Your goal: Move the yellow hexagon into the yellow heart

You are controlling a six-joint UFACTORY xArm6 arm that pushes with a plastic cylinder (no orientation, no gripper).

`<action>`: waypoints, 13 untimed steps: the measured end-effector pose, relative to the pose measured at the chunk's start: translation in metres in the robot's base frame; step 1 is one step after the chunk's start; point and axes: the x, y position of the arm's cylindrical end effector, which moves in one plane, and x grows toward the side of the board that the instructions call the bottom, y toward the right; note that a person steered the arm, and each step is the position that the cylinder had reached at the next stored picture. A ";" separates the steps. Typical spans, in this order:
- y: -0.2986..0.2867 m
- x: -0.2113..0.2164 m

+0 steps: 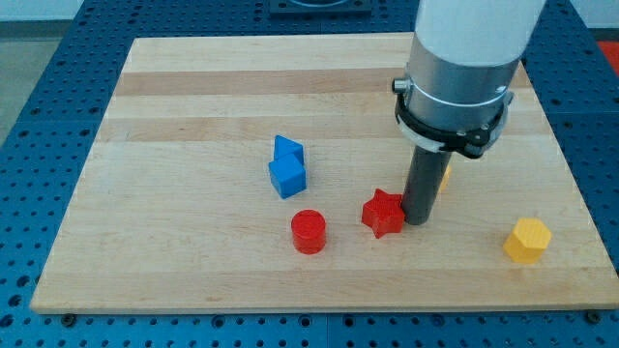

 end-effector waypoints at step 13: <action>0.120 0.022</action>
